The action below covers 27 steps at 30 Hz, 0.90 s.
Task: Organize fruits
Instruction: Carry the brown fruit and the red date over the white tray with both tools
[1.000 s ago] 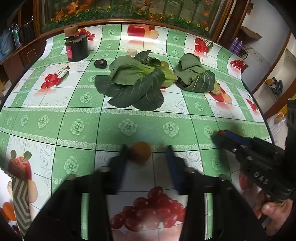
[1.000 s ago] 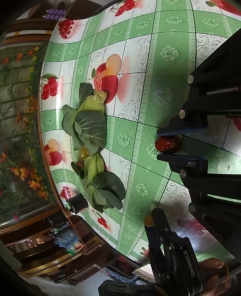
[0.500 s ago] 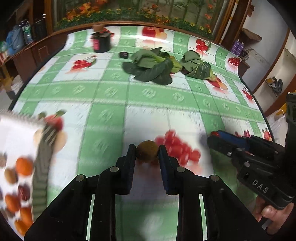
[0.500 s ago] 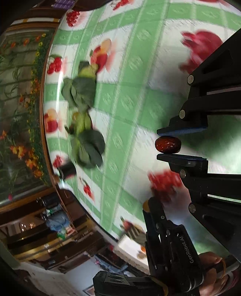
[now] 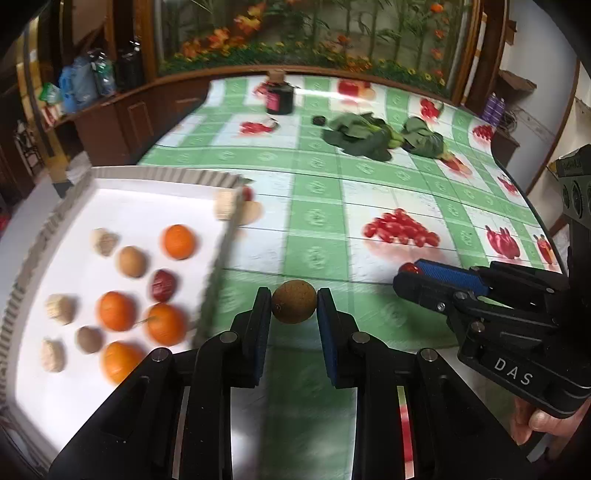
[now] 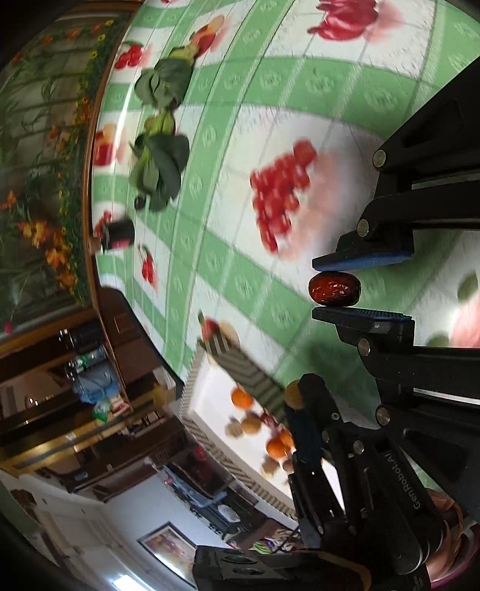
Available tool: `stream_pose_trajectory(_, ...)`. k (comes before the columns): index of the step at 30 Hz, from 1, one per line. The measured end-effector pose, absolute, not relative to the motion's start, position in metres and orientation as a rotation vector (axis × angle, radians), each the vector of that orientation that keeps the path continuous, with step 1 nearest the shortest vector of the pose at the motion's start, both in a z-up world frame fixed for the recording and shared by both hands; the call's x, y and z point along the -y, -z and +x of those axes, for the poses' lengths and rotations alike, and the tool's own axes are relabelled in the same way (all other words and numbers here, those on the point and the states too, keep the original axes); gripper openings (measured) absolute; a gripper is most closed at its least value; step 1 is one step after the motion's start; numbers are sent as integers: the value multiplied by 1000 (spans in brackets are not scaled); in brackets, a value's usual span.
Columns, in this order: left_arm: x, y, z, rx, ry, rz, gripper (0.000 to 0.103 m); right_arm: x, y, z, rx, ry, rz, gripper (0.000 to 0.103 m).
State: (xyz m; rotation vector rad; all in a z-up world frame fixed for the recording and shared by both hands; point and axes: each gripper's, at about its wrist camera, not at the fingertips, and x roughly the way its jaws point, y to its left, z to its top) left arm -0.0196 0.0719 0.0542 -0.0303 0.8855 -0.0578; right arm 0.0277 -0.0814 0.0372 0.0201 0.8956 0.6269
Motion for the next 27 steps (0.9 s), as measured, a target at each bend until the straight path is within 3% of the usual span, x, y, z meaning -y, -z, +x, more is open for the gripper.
stream_pose_trajectory(27, -212, -46, -104, -897, -155, -176, 24, -40, -55, -19, -880, -843, -100, 19)
